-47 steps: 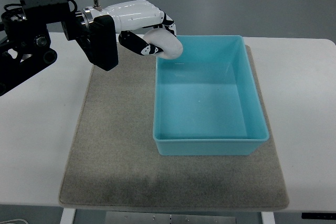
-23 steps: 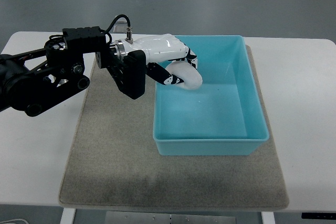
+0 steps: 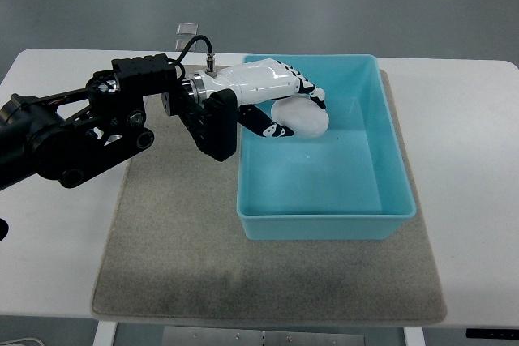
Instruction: Place white toy into blue box with left hand
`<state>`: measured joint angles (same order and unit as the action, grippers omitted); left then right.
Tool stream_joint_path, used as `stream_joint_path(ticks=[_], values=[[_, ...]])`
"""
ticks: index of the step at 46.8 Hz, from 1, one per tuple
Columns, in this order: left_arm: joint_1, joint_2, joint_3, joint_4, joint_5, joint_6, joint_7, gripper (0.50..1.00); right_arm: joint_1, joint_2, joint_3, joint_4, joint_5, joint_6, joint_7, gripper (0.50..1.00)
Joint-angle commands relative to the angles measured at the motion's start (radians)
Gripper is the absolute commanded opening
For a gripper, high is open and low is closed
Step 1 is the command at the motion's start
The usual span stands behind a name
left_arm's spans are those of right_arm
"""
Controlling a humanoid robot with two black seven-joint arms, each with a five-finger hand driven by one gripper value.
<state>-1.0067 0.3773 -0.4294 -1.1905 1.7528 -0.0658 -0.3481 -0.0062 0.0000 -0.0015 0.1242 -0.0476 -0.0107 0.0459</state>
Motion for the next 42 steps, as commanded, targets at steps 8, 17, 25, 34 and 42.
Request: stream_joint_path(ticks=[8, 17, 25, 34, 42], values=[[0.002, 0.009, -0.005, -0.006, -0.061, 0.003, -0.002, 0.994, 0.000, 0.000, 0.000, 0.000, 0.000, 0.000, 0.000, 0.936], [0.002, 0.052, -0.009, -0.001, -0.447, 0.001, -0.002, 0.996, 0.000, 0.000, 0.000, 0.000, 0.000, 0.000, 0.000, 0.936], [0.002, 0.107, -0.022, 0.000, -0.798, -0.019, 0.000, 0.999, 0.000, 0.000, 0.000, 0.000, 0.000, 0.000, 0.000, 0.936], [0.010, 0.189, -0.048, 0.018, -1.033, -0.098, 0.008, 0.999, 0.000, 0.000, 0.000, 0.000, 0.000, 0.000, 0.000, 0.936], [0.057, 0.225, -0.124, 0.109, -1.141, -0.253, 0.014, 0.999, 0.000, 0.000, 0.000, 0.000, 0.000, 0.000, 0.000, 0.936]])
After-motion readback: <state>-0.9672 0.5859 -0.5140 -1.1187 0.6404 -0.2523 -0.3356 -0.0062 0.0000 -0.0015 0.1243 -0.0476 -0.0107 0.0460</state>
